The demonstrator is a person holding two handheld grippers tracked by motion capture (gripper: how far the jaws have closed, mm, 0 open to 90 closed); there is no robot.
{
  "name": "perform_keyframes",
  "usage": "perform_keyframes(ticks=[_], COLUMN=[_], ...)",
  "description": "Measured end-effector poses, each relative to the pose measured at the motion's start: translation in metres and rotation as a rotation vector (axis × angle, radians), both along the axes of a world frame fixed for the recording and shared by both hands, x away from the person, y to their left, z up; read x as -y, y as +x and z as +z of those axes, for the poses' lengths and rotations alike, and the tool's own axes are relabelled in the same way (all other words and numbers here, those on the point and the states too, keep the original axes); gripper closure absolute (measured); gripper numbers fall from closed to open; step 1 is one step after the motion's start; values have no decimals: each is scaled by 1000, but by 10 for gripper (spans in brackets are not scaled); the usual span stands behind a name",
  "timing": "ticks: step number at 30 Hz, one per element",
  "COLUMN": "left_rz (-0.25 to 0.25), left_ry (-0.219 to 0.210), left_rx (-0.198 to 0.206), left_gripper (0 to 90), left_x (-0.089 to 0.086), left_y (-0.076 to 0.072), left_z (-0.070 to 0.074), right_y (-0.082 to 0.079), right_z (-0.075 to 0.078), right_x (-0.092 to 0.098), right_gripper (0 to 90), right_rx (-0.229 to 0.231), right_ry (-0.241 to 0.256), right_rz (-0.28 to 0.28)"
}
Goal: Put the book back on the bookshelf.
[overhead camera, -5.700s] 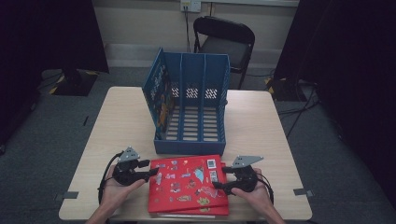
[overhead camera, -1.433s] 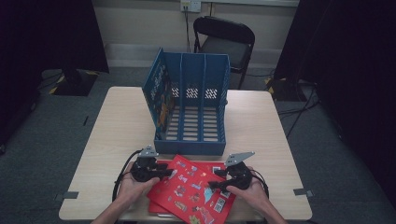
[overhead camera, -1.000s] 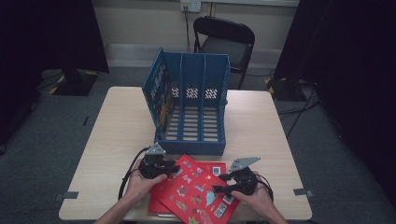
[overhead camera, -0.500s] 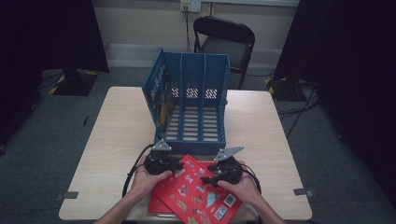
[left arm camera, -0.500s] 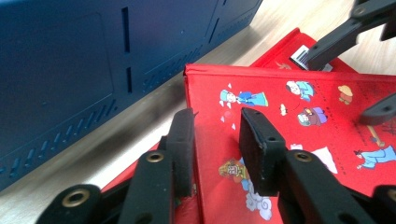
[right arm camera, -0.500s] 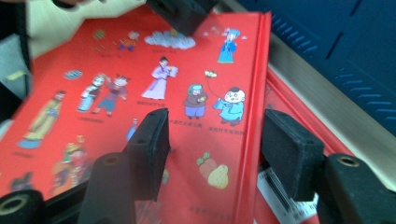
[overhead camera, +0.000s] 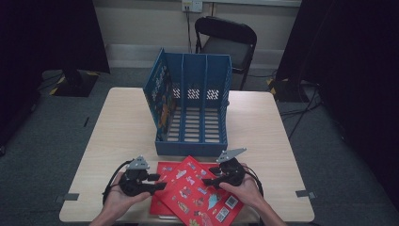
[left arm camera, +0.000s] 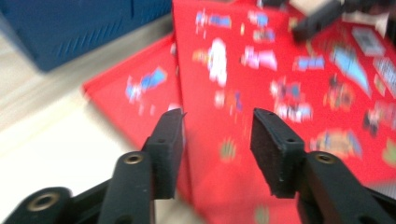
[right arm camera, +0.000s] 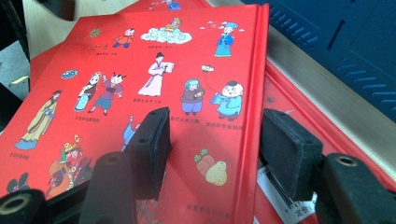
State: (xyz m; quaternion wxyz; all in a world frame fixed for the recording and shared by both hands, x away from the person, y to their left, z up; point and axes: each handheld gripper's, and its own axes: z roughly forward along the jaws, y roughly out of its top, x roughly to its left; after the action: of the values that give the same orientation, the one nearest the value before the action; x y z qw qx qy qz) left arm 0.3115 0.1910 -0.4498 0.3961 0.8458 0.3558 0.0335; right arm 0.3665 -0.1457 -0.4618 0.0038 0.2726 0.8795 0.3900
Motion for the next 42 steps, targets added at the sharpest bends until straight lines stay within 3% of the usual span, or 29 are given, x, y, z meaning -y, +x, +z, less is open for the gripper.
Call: perform_keyframes(ticks=[3,7,10,12,16,20,32,36,39,42], left_rz=[-9,-15,-27,-34,-24,-4,-6,-11,-2,9], left_ry=[29,17,28,11,21,4,37,10,31,14], left_rx=[-2,-38,-32,-35,-8,-28,-16,-21,1,-1], left_gripper=[499,479,484,472,462,469,477,530,551,553], left_x=[-6,-7,-6,-7,-5,-6,1,1,2,2], left_y=[-6,-13,-14,-12,-13,-9,3,4,1,0], left_z=[-7,-17,-17,-19,-19,-20,-17,-17,-16,-18], right_y=[0,0,0,-1,-1,-3,-12,-15,-18,-21], right_z=[0,0,0,0,0,0,0,0,0,0], right_x=[0,0,0,0,1,4,14,19,21,23], right_gripper=[430,431,431,434,433,430,423,425,427,429], right_rx=[1,0,0,4,5,10,15,11,10,10], right_ry=[1,2,2,2,0,-4,1,5,6,5], right_rz=[2,0,1,-2,0,-12,-41,-47,-48,-53])
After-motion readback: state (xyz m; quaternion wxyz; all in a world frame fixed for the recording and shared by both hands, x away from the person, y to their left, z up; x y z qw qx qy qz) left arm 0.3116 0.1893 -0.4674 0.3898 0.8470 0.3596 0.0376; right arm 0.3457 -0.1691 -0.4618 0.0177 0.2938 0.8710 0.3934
